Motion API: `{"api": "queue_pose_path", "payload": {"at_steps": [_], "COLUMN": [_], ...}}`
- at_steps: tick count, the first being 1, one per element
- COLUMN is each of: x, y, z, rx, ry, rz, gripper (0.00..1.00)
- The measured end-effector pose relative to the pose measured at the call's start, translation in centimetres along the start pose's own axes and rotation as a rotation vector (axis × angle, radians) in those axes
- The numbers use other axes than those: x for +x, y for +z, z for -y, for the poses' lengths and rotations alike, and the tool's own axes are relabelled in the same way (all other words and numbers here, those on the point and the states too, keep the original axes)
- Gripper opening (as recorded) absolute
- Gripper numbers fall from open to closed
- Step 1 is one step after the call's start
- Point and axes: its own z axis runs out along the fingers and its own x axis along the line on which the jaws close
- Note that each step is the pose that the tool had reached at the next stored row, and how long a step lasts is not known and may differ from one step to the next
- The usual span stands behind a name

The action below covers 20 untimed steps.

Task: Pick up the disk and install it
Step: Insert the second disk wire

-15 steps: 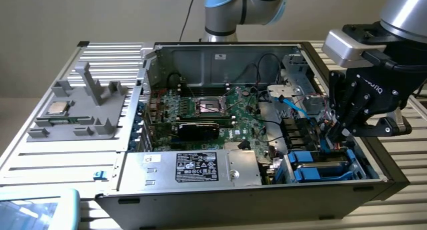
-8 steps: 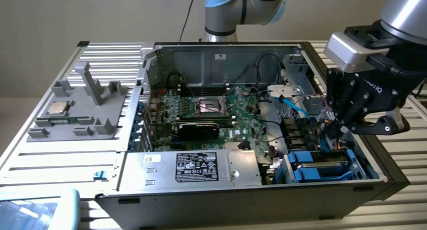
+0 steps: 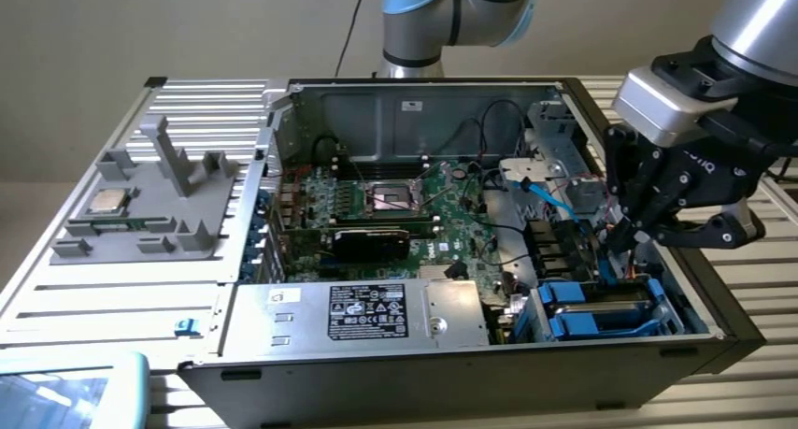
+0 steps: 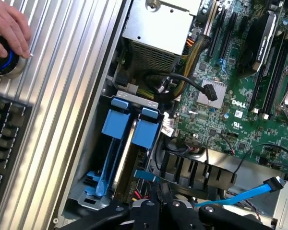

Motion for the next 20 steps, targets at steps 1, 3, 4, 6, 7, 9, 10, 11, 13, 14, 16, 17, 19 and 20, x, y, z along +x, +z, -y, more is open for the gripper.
{"api": "queue_pose_path", "payload": {"at_steps": [1, 3, 4, 6, 7, 9, 10, 11, 13, 14, 16, 17, 19, 20], "x": [0.01, 0.01, 0.01, 0.01, 0.01, 0.01, 0.01, 0.01, 0.01, 0.01, 0.01, 0.01, 0.01, 0.01], "y": [0.00, 0.02, 0.01, 0.00, 0.01, 0.00, 0.00, 0.00, 0.00, 0.00, 0.00, 0.00, 0.00, 0.00], "z": [0.00, -0.01, -0.01, -0.01, -0.01, -0.01, -0.01, -0.01, -0.01, -0.01, -0.01, -0.01, -0.01, -0.01], "rx": [0.0015, 0.0058, 0.0085, 0.0143, 0.0170, 0.0222, 0.0248, 0.0272, 0.0315, 0.0335, 0.0370, 0.0385, 0.0411, 0.0420], "ry": [-0.018, -0.054, -0.072, -0.109, -0.127, -0.164, -0.182, -0.200, -0.237, -0.256, -0.293, -0.311, -0.347, -0.365], "rz": [-0.0008, -0.0031, -0.0048, -0.0084, -0.0098, -0.0129, -0.0144, -0.0159, -0.0186, -0.0200, -0.0223, -0.0234, -0.0253, -0.0261], "gripper": [0.11, 0.11, 0.11, 0.11, 0.11, 0.11, 0.11, 0.11, 0.11, 0.11, 0.11, 0.11, 0.11, 0.11]}}
